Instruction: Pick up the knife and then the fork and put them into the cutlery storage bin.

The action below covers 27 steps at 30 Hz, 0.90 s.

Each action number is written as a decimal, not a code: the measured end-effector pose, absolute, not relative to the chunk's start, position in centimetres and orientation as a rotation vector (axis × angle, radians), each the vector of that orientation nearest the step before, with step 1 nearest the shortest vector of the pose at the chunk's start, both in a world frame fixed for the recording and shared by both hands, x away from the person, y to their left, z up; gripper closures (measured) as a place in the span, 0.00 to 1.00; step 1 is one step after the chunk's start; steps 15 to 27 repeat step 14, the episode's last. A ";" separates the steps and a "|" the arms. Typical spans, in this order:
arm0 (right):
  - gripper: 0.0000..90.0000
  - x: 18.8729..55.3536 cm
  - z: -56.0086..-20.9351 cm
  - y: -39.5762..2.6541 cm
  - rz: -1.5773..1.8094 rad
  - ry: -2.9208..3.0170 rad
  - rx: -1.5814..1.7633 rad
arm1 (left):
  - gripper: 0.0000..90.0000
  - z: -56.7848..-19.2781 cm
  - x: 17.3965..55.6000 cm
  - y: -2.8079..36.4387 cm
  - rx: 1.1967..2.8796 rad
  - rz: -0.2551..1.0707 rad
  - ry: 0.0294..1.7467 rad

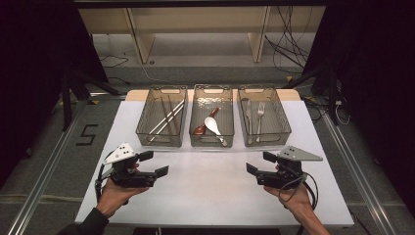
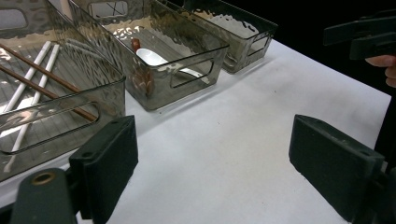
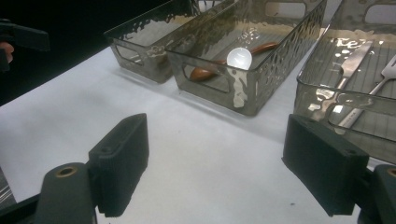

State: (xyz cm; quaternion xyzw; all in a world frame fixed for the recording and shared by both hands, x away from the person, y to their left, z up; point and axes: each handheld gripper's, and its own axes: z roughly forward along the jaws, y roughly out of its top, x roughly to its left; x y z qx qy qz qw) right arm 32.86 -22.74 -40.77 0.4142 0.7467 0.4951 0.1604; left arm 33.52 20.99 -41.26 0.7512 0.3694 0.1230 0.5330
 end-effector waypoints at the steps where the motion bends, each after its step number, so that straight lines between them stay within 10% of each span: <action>1: 0.26 32.8 -40.8 -22.7 1.414 2.134 1.184 | 0.17 -41.3 33.5 21.0 1.791 0.293 0.882; 27: 0.26 32.8 -40.9 -22.7 1.409 2.127 1.185 | 0.17 -41.3 33.6 20.9 1.793 0.295 0.880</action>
